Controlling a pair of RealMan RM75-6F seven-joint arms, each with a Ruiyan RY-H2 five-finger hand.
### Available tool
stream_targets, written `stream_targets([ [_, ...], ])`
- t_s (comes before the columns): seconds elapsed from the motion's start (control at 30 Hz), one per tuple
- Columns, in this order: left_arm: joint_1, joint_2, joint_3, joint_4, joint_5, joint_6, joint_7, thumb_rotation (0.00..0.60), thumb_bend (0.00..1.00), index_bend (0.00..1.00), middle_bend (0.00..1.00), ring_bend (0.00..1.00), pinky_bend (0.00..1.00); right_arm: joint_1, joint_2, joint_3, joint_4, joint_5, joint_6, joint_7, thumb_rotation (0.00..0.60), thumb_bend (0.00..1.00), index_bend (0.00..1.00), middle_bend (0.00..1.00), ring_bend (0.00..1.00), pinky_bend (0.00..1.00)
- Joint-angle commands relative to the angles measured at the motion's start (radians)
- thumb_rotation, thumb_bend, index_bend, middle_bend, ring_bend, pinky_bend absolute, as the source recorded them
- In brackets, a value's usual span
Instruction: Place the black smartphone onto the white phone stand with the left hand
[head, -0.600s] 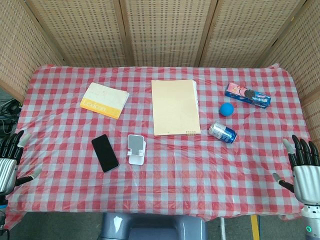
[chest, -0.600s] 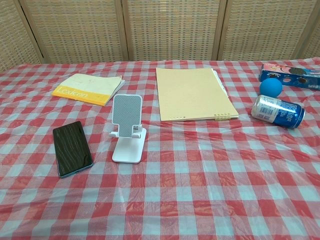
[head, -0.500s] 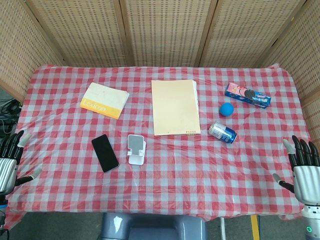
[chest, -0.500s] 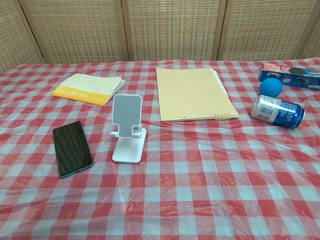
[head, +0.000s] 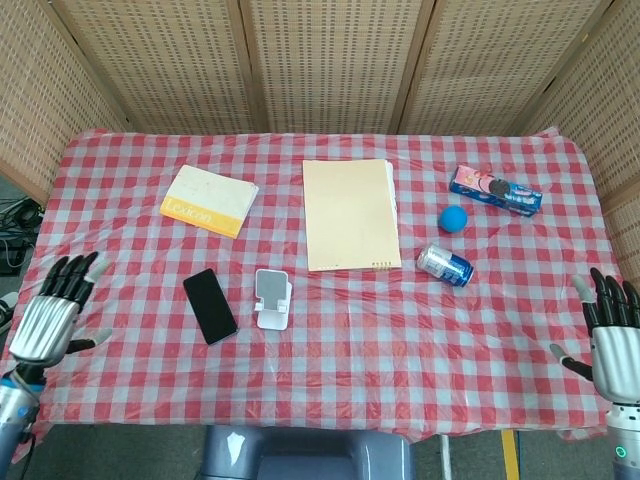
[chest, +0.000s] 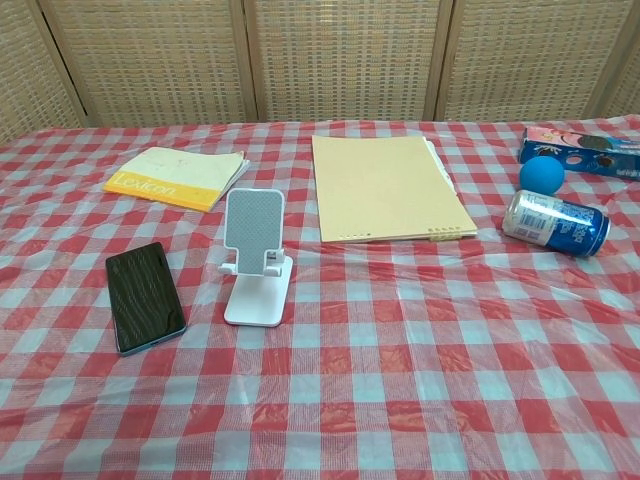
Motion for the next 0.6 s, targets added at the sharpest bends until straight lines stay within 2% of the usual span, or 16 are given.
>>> stream_targets([
  [0.03, -0.171, -0.031, -0.009, 0.091, 0.126, -0.135, 0.035, 0.6, 0.0, 0.0, 0.0, 0.0, 0.0, 0.006, -0.003, 0.012, 0.006, 0.025, -0.016, -0.006, 0.6, 0.0, 0.03, 0.0, 0.0, 0.0],
  [0.13, -0.265, -0.067, 0.0, 0.167, 0.201, -0.173, -0.028, 0.6, 0.03, 0.0, 0.0, 0.0, 0.0, 0.012, -0.009, 0.024, 0.016, 0.052, -0.029, -0.011, 0.6, 0.0, 0.03, 0.0, 0.0, 0.0],
  [0.3, -0.373, -0.126, 0.034, 0.311, 0.272, -0.213, -0.13, 0.6, 0.2, 0.0, 0.0, 0.0, 0.0, 0.016, -0.02, 0.036, 0.042, 0.101, -0.06, -0.019, 0.6, 0.0, 0.03, 0.0, 0.0, 0.0],
  [0.6, -0.455, -0.238, 0.129, 0.542, 0.319, -0.265, -0.267, 0.6, 0.22, 0.0, 0.0, 0.0, 0.0, 0.016, -0.028, 0.045, 0.063, 0.14, -0.077, -0.025, 0.6, 0.0, 0.03, 0.0, 0.0, 0.0],
])
